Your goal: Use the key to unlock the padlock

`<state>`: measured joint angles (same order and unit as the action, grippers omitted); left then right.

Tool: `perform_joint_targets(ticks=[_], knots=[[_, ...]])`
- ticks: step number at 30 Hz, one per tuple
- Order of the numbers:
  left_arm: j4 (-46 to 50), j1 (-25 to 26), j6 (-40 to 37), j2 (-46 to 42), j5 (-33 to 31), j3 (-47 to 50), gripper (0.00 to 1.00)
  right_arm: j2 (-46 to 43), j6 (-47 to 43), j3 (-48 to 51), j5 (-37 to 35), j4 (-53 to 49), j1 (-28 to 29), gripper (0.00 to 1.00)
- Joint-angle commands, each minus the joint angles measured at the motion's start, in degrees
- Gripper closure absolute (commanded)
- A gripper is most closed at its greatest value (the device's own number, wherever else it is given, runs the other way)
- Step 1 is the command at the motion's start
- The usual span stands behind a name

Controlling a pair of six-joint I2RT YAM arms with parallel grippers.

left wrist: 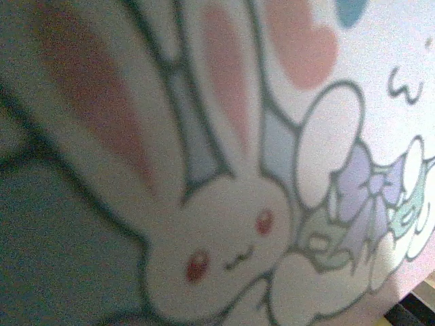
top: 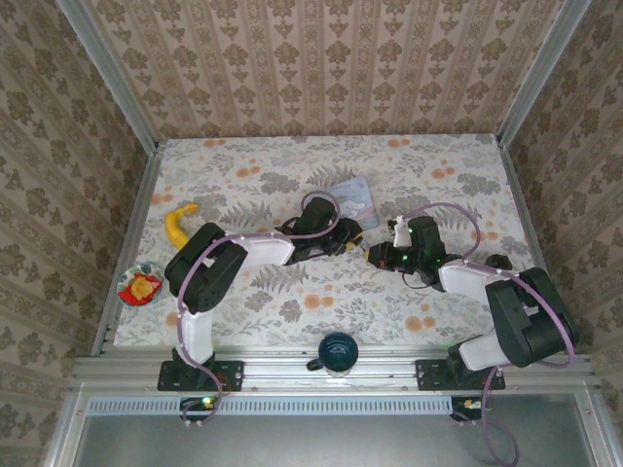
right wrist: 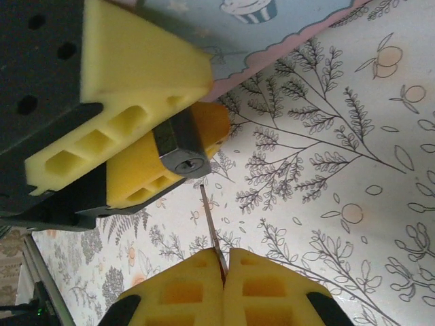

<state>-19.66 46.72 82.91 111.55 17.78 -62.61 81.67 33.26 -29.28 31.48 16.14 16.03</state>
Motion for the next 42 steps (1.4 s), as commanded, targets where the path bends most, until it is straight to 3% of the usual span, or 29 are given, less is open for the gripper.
perform_joint_targets(ticks=[1,42], knots=[[5.75,-0.40,6.16,3.32,4.37,2.13,1.00,-1.42,0.49,0.71,0.62,-0.28,0.32,1.00],[5.16,-0.06,5.92,2.95,5.14,2.67,1.00,1.55,1.56,-3.20,0.15,2.19,-0.12,1.00]])
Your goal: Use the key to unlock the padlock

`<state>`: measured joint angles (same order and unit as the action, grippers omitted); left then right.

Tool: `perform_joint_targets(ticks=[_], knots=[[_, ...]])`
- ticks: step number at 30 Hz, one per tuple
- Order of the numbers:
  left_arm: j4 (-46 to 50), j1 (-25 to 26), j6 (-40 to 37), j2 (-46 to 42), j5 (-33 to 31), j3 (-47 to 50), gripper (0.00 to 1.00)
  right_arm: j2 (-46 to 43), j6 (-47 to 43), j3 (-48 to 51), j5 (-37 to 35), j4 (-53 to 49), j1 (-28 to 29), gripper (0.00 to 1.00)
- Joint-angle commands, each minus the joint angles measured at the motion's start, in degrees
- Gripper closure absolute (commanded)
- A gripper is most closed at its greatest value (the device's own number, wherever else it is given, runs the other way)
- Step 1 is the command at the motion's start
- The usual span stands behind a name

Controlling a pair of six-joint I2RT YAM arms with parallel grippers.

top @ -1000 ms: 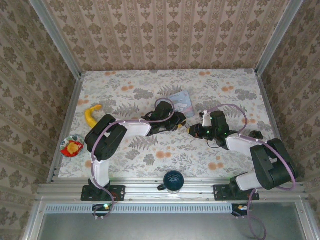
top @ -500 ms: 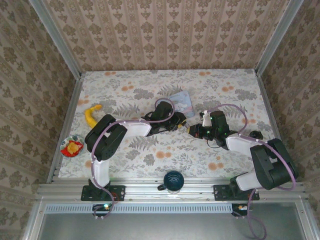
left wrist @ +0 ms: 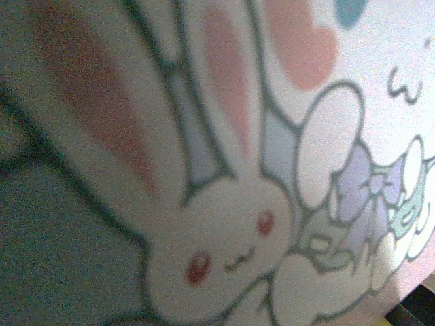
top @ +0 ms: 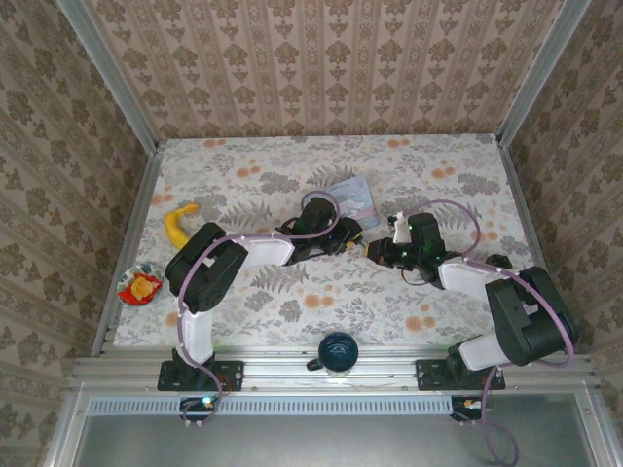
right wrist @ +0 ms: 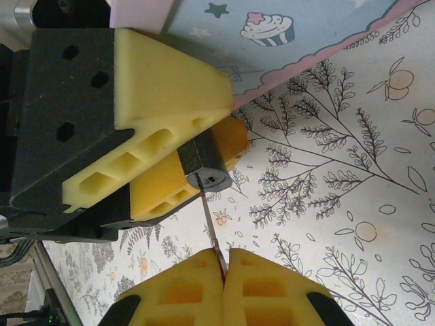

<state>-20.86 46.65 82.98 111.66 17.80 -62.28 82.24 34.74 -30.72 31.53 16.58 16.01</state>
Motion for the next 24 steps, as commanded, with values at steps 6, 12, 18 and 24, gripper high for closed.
perform_joint_targets(ticks=[6,12,18,24], knots=[[6.34,0.01,5.65,2.69,5.05,2.11,1.00,0.42,-0.02,-0.71,0.02,1.62,-0.57,1.00],[6.29,-0.03,5.70,2.86,5.12,2.18,1.00,-0.67,0.06,-0.41,-0.24,1.57,-1.14,1.00],[6.17,-0.01,5.76,2.95,5.22,2.08,1.00,-0.34,0.41,-0.92,0.24,2.09,-1.15,1.00],[5.86,0.01,5.93,3.19,5.31,1.91,1.00,0.38,1.20,-0.48,1.01,3.79,-0.98,1.00]])
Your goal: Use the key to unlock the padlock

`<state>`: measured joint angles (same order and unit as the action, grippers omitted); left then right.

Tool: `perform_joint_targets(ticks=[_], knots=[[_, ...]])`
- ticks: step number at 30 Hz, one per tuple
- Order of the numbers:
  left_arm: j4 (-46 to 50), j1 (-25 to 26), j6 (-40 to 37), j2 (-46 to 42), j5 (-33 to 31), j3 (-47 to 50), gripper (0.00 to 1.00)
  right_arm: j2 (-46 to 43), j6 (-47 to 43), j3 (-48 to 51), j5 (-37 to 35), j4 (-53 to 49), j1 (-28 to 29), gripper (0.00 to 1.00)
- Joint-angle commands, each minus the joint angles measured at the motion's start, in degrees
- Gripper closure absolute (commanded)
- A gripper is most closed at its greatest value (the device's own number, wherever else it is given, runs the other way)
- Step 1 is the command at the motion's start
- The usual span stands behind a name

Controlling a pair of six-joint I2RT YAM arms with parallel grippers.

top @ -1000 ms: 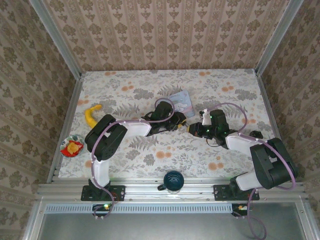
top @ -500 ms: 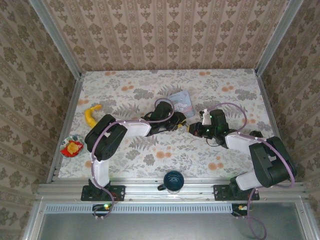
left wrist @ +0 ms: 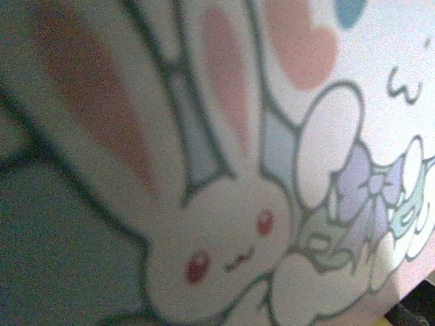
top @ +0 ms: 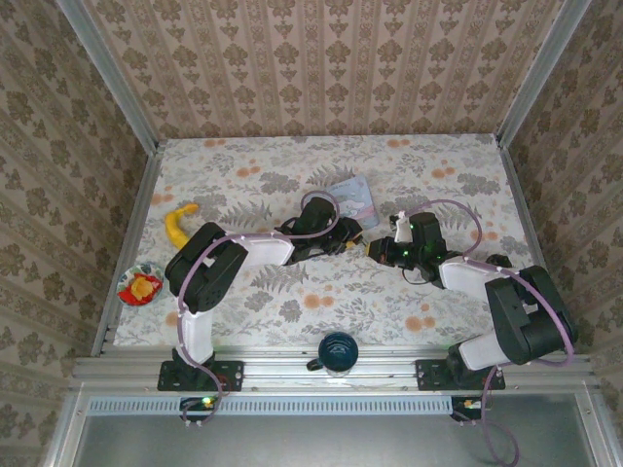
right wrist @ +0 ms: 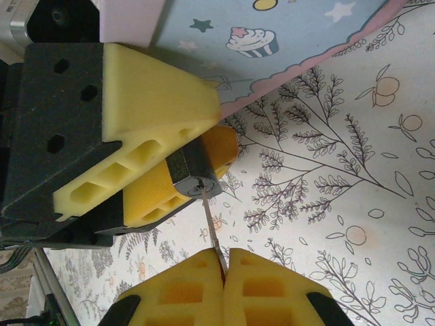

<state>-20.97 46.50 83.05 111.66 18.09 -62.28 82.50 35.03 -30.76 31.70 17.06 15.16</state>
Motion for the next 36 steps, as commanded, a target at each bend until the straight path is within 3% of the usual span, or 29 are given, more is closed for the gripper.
perform_joint_targets(ticks=[1,36], knots=[[5.99,0.14,5.81,3.21,5.03,1.84,1.00,0.05,0.92,-0.35,0.95,3.35,-0.11,1.00],[5.78,0.43,5.72,3.20,5.55,1.54,1.00,1.69,1.21,-1.27,-1.27,2.66,0.65,1.00]])
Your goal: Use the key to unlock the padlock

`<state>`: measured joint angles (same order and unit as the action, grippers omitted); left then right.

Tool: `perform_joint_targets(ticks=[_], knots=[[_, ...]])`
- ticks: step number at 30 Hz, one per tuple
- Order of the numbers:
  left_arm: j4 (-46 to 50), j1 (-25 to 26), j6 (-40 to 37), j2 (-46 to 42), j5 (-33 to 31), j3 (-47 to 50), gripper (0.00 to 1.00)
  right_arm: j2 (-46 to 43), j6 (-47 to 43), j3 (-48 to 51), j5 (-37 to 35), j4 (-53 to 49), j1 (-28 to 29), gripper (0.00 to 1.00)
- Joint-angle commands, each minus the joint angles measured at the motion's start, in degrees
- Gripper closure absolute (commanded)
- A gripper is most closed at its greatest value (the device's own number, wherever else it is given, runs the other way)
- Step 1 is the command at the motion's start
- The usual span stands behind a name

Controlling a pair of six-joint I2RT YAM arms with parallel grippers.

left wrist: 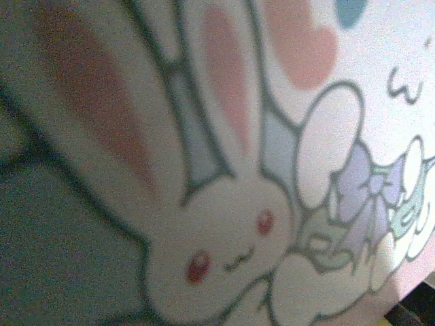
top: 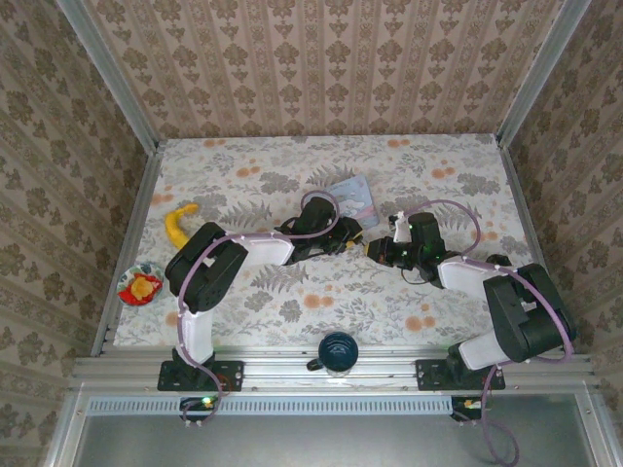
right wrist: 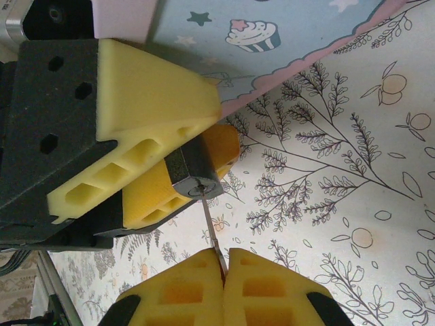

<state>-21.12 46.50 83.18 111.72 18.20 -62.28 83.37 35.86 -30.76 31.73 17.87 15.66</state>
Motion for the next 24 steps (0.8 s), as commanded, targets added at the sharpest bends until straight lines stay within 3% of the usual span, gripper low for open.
perform_joint_targets(ticks=[1,24], knots=[[5.93,0.51,5.44,3.12,5.43,1.55,1.00,0.98,0.65,-1.55,-1.43,1.73,0.08,1.00],[5.81,0.96,5.13,2.36,5.53,2.22,1.00,3.55,5.72,-1.50,1.80,3.62,-4.85,1.00]])
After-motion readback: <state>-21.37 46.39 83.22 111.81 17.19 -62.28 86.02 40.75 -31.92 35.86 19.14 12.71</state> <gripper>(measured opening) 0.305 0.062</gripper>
